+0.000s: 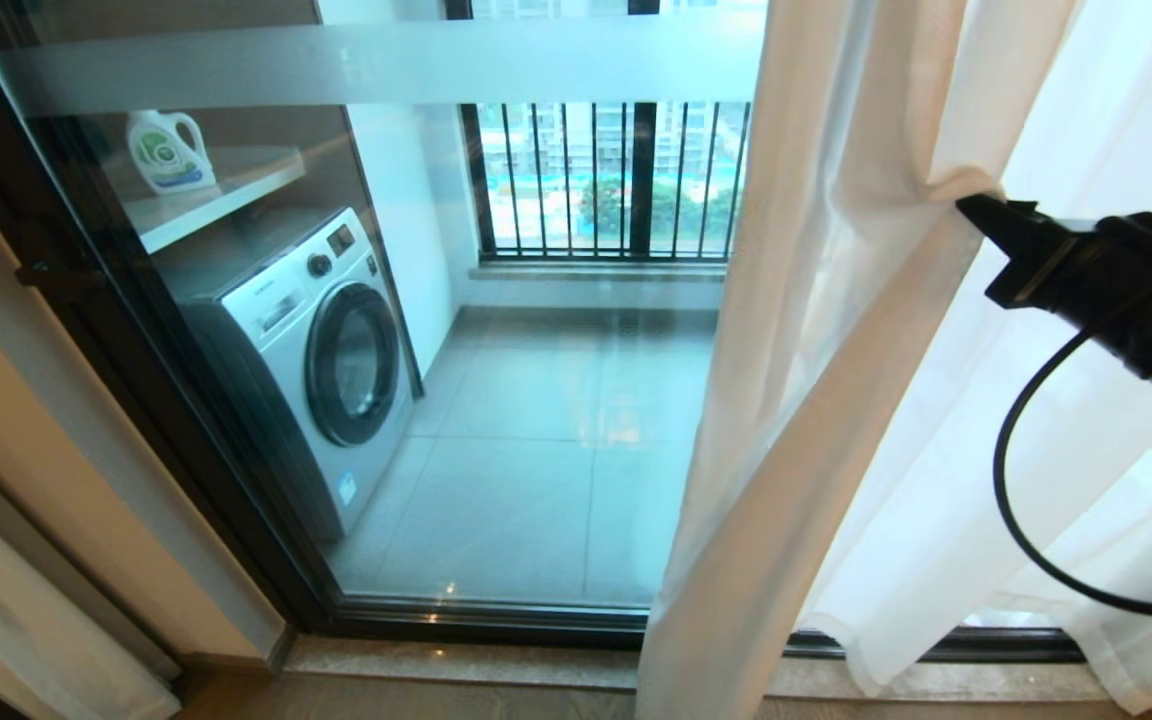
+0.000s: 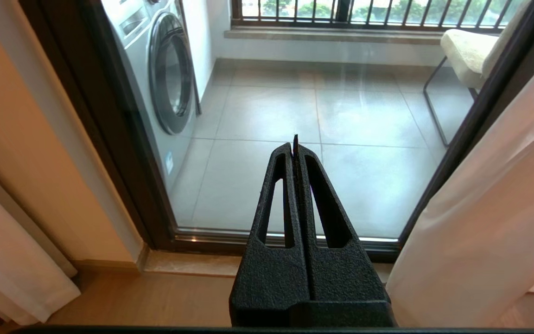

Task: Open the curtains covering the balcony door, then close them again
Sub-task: Pull the inner curtains open on both sides

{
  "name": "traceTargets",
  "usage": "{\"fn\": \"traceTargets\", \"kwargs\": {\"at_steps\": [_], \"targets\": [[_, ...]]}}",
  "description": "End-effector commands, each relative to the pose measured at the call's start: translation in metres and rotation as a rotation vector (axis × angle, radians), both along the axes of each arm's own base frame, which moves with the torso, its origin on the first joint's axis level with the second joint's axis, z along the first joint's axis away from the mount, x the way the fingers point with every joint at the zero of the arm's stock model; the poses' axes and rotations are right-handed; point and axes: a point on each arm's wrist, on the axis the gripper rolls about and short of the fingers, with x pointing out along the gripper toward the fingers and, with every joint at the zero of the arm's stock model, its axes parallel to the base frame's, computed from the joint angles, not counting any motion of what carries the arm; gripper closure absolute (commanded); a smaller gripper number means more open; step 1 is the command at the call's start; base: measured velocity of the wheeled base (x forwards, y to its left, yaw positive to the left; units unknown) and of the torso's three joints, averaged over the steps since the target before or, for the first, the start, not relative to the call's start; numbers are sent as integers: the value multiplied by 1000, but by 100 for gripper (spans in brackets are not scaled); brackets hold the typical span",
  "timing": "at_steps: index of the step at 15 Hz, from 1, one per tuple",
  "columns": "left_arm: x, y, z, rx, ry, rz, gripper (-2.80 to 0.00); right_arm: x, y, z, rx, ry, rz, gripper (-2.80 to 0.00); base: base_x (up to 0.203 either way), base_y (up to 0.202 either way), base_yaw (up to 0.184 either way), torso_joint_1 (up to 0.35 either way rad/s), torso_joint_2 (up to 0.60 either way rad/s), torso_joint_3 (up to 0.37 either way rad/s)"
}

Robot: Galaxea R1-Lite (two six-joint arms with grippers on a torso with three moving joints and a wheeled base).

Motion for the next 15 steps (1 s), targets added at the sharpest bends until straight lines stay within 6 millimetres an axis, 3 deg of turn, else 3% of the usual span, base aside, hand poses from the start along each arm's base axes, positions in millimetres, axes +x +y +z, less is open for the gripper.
{"fn": "traceTargets", "kwargs": {"at_steps": [1, 15], "targets": [[0, 0, 0, -2, -1, 0, 0, 0, 0, 0, 2, -4, 0, 0, 0, -188, 4, 2, 2, -2], [0, 0, 0, -11, 0, 2, 0, 1, 0, 1, 7, -23, 0, 0, 0, -190, 1, 1, 3, 3]]}}
